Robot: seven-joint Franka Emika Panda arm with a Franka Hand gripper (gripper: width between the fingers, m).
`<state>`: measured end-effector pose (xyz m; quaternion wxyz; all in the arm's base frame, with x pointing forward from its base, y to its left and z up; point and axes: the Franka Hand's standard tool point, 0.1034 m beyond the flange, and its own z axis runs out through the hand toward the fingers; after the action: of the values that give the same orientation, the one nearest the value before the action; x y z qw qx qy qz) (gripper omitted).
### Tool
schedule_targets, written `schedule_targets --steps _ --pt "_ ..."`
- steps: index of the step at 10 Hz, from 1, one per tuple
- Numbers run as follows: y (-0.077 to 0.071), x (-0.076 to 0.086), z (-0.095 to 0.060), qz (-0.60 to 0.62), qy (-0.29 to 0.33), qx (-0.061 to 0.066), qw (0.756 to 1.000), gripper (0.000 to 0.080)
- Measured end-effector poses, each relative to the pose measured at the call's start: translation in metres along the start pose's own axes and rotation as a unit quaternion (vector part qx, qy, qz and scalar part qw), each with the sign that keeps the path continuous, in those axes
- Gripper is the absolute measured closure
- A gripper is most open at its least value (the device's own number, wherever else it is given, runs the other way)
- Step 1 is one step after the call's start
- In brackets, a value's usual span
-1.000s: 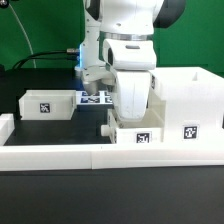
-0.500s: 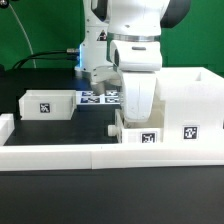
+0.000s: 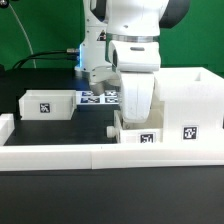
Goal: Assemble drawer
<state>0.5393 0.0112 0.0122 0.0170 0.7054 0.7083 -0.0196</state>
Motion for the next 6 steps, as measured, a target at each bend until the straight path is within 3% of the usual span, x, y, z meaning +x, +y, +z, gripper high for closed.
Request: schedule_targets --steps 1,2,3,4,6 --pt "0.002 0.000 -0.006 0.013 0.000 -0.005 1.000 0.0535" --pt "0.003 0.000 -0.013 0.019 0.000 -0.010 1.000 0.0535" --pt "0.004 0.000 -0.021 0.024 0.001 -0.014 1.000 0.0335" --pt "0.006 -0.002 -0.029 0.025 0.000 -0.019 0.999 0.0214" --pt "0.008 -0.017 -0.047 0.026 -0.006 -0.018 0.999 0.0170"
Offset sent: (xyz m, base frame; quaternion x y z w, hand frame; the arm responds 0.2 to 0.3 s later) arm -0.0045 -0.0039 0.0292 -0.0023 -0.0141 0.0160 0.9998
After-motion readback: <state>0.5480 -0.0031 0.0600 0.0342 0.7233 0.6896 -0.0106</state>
